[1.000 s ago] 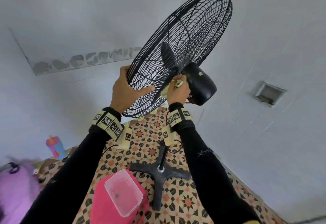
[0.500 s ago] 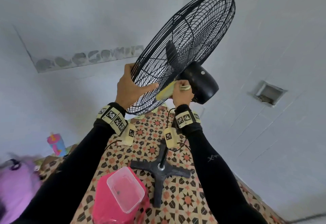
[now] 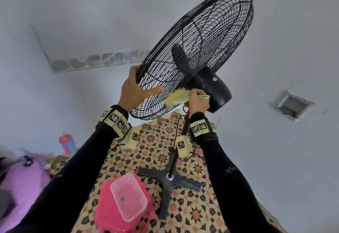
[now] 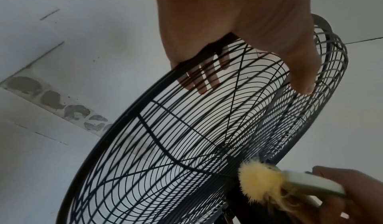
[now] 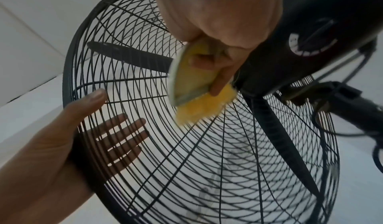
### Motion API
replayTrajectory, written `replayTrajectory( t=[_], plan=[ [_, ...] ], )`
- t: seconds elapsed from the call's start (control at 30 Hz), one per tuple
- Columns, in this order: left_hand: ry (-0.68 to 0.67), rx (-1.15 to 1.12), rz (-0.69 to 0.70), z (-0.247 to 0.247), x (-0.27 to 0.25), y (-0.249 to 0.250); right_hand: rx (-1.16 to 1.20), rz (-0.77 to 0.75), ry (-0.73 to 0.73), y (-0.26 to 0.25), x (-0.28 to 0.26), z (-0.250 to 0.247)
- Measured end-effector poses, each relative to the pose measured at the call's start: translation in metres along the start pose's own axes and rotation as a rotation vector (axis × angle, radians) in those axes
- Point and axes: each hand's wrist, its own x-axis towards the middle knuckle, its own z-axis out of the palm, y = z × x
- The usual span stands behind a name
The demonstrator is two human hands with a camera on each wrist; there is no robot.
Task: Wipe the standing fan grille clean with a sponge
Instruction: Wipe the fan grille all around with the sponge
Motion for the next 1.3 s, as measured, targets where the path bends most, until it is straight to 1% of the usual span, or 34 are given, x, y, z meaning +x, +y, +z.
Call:
replayTrajectory(
  t=[0.07, 0.13, 0.2, 0.23, 0.33, 0.4, 0.47, 0.53, 0.63, 0.7, 0.73, 0.77, 0.87, 0.9, 0.97, 1.07, 1.13, 1.3],
  plan=[
    [0.009, 0.0, 0.006, 0.001, -0.001, 0.001, 0.03, -0.009, 0.02, -0.004, 0.003, -0.001],
    [0.018, 0.0, 0.009, 0.0, -0.002, 0.001, 0.018, -0.01, 0.005, -0.003, -0.006, 0.004],
    [0.018, -0.007, 0.006, -0.002, -0.002, 0.0, 0.031, -0.031, -0.069, 0.004, -0.022, 0.008],
    [0.014, -0.013, -0.001, -0.003, -0.003, -0.001, 0.054, -0.017, -0.111, 0.007, -0.029, 0.008],
    [-0.003, -0.016, -0.012, -0.003, -0.003, 0.0, 0.1, 0.094, -0.199, 0.017, -0.038, -0.001],
    [-0.01, -0.018, -0.011, -0.002, -0.003, 0.002, 0.116, 0.096, -0.164, 0.018, -0.033, -0.009],
    [-0.011, -0.017, -0.008, -0.002, -0.004, 0.002, 0.184, 0.077, -0.053, 0.02, -0.03, -0.009],
    [-0.009, -0.017, -0.012, -0.003, -0.004, 0.001, 0.224, 0.076, -0.016, 0.021, -0.037, -0.003],
    [-0.011, 0.003, -0.018, -0.005, -0.005, 0.003, 0.222, 0.113, -0.122, 0.028, -0.06, 0.003],
    [-0.022, 0.02, -0.027, -0.006, -0.005, 0.004, 0.194, 0.172, -0.19, 0.034, -0.07, 0.003],
    [-0.033, 0.024, -0.028, -0.006, -0.005, 0.004, 0.194, 0.198, -0.189, 0.036, -0.072, 0.001],
    [-0.043, 0.034, -0.027, -0.007, -0.005, 0.005, 0.207, 0.208, -0.157, 0.037, -0.071, -0.001],
    [-0.057, 0.081, -0.011, -0.011, -0.005, 0.006, 0.346, 0.189, -0.053, 0.034, -0.075, 0.0],
    [-0.059, 0.087, -0.005, -0.013, -0.006, 0.006, 0.357, 0.162, -0.056, 0.033, -0.079, 0.001],
    [-0.072, 0.093, -0.005, -0.017, -0.006, 0.003, 0.324, 0.119, -0.112, 0.032, -0.092, 0.004],
    [-0.091, 0.09, -0.019, -0.021, -0.007, -0.004, 0.268, 0.132, -0.179, 0.042, -0.103, 0.005],
    [-0.104, 0.087, -0.024, -0.022, -0.009, -0.006, 0.258, 0.149, -0.174, 0.045, -0.107, 0.001],
    [-0.128, 0.074, -0.018, -0.024, -0.01, -0.01, 0.399, 0.179, -0.009, 0.038, -0.101, 0.003]
  ],
)
